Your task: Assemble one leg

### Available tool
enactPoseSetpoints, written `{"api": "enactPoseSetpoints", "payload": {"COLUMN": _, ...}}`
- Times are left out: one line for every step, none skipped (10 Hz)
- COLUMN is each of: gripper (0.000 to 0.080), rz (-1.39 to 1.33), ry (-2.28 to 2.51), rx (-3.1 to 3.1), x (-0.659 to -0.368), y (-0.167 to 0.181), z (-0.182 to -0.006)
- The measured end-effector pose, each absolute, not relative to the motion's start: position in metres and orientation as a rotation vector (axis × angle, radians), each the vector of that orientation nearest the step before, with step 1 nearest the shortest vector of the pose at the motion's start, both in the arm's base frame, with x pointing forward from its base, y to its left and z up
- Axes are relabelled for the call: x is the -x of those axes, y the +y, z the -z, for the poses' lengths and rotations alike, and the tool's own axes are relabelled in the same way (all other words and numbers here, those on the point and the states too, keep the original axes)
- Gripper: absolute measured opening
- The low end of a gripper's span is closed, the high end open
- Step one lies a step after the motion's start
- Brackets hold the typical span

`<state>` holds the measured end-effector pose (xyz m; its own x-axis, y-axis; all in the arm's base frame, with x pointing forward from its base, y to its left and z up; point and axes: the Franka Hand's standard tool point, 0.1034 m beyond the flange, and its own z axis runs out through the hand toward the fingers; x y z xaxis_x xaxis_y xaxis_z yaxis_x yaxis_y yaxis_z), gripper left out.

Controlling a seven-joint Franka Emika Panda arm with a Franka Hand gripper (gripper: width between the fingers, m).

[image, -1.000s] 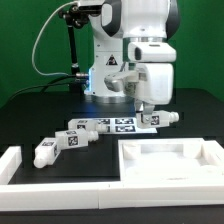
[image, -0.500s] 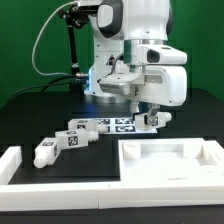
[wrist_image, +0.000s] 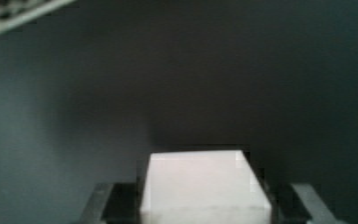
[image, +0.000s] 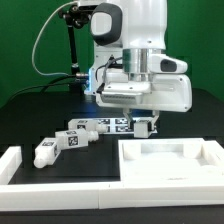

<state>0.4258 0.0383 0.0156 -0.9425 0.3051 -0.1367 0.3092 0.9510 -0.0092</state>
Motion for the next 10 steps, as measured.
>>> {"api": "enactPoseSetpoints", "payload": {"gripper": 0.0285, "rz": 0.045, "ry": 2.976, "rx": -0.477, "x": -0.424, "y": 0.041, "z": -0.012}}
{"api": "enactPoseSetpoints", "payload": {"gripper": 0.0285, "rz": 0.044, "ry": 2.977, "rx": -0.481, "x": -0.424, "y": 0.042, "z": -0.011}}
{"api": "enactPoseSetpoints", "payload": {"gripper": 0.0285, "rz": 0.05, "ry": 2.975, "rx": -0.507, "x": -0.424, "y": 0.041, "z": -0.011}}
{"api": "enactPoseSetpoints", "payload": {"gripper": 0.0285, "rz": 0.062, "ry": 2.975, "rx": -0.526, "x": -0.424, "y": 0.038, "z": -0.011}}
{"api": "enactPoseSetpoints", "payload": {"gripper": 0.029, "rz": 0.063, "ry": 2.977, "rx": -0.525, "x": -0.423, "y": 0.038, "z": -0.011}}
{"api": "enactPoseSetpoints", "payload": {"gripper": 0.029, "rz": 0.063, "ry": 2.977, "rx": -0.526, "x": -0.423, "y": 0.037, "z": -0.01}}
{"api": "enactPoseSetpoints", "payload": {"gripper": 0.0513, "rz": 0.064, "ry": 2.975, "rx": -0.528, "x": -0.423, "y": 0.036, "z": -0.011}}
{"api": "enactPoseSetpoints", "payload": {"gripper": 0.0513, "rz": 0.079, "ry": 2.963, "rx": -0.558, "x": -0.426, "y": 0.033, "z": -0.018}}
{"api": "enactPoseSetpoints", "payload": {"gripper": 0.062, "rz": 0.089, "ry": 2.936, "rx": -0.596, "x": -0.43, "y": 0.037, "z": -0.031}}
{"api": "enactPoseSetpoints", "payload": {"gripper": 0.0641, "rz": 0.085, "ry": 2.901, "rx": -0.66, "x": -0.433, "y": 0.042, "z": -0.044}}
